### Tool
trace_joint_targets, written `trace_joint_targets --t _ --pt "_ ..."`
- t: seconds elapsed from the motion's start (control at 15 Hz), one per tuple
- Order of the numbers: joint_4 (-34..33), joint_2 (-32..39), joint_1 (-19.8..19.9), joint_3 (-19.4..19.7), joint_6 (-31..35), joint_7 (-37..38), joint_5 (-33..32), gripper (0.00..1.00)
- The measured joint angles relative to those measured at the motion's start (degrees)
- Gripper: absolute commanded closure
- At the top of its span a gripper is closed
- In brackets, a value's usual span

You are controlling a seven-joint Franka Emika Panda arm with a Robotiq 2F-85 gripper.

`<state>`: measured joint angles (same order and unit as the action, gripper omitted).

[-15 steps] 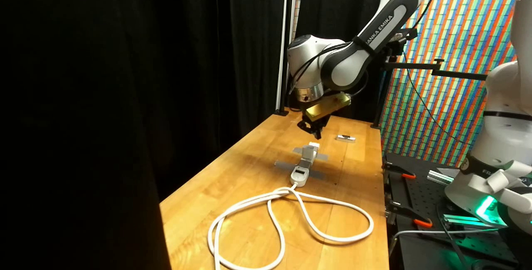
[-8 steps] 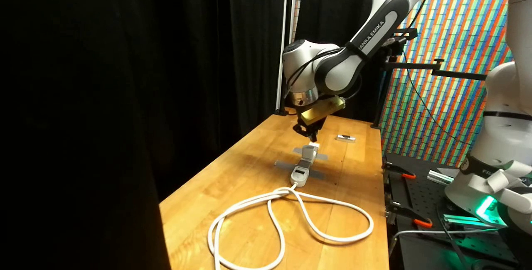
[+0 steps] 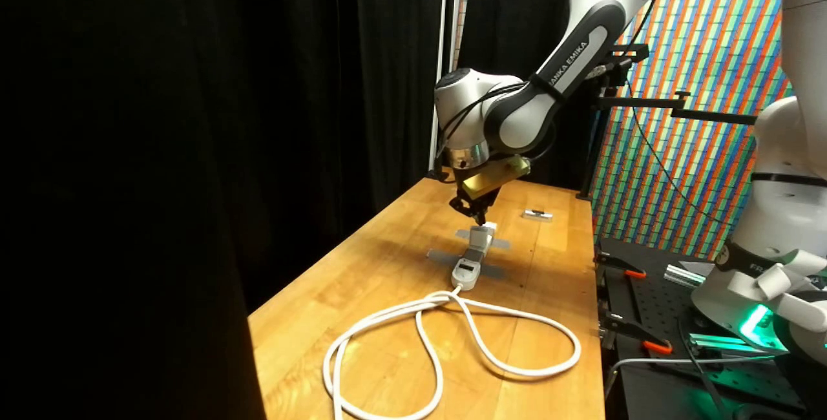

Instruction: Place the white adaptor on the white extension cable

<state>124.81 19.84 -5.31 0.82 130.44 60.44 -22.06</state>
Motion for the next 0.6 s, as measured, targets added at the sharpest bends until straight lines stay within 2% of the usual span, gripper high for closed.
trace_joint_targets --t 0.6 --pt "-0.21 1.58 0.01 0.27 1.77 -4.02 2.79 0.93"
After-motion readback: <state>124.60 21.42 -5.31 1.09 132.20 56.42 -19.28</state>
